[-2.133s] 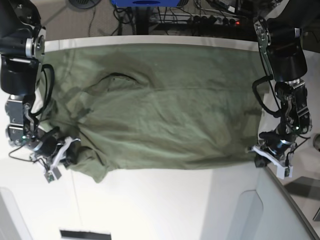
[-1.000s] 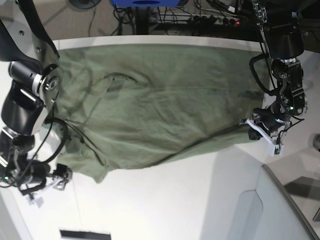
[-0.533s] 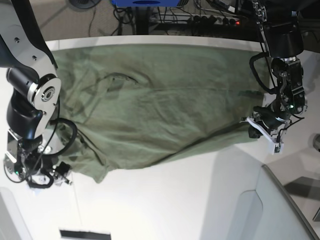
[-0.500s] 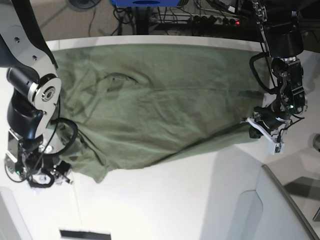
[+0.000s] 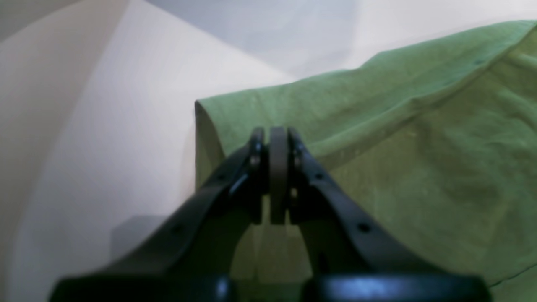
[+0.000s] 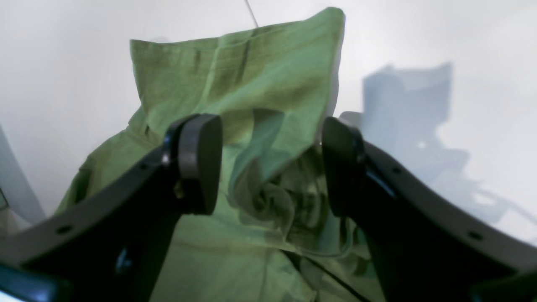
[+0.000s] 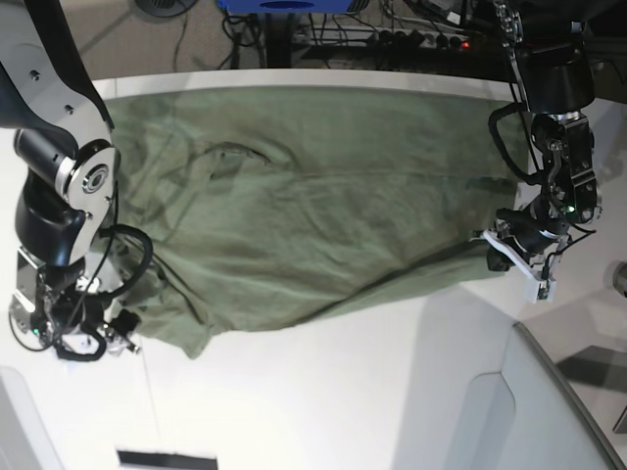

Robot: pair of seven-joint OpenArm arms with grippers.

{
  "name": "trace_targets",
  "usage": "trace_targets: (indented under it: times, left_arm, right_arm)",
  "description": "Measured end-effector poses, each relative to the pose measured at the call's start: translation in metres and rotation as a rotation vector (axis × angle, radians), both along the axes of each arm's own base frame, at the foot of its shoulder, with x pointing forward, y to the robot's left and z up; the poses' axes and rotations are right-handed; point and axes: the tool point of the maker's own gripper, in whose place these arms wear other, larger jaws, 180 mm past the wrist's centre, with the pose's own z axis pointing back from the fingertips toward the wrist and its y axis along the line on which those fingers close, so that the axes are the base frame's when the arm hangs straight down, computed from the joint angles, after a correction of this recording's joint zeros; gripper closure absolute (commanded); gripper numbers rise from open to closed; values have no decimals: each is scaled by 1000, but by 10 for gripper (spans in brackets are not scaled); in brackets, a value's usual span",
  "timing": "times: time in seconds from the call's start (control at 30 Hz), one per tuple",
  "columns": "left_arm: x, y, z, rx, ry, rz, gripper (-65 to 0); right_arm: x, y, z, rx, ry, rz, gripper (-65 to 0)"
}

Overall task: Layout the t-shirt on the table in an organized manner, then fold the t-shirt properly
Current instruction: 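Pull the held hem corner with the right gripper away from the left gripper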

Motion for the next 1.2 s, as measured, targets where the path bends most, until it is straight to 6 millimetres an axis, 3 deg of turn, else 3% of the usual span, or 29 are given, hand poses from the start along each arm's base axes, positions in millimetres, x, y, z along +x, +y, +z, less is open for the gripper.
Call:
trace_targets:
  times: [0.23,0.47,0.5,0.6,0.97,1.1,1.2]
  left_arm:
    - [0,0,0,0,0,-1,0]
    - [0,0,0,0,1,-1,0]
    - [0,0,0,1,1,-1,0]
    - [0,0,0,0,0,0,0]
    - [1,-1,1,1,-1,-3,0]
    - [3,0,3,1,-9,0,0]
    - [4,1,4,2,-11,1,0]
  right_arm:
    - [-4,1,-5,3,12,1,-225]
    - [-9,8,-12,20,35,11,-209]
    - [-9,8,-12,19,34,11,-186]
    - [-8,8,-11,20,32,11,-6]
    - [0,8,-6,-49,1,73,0]
    - [16,39,8,-163,-71,357,0]
    - [28,57,22,-215,-127,442,0]
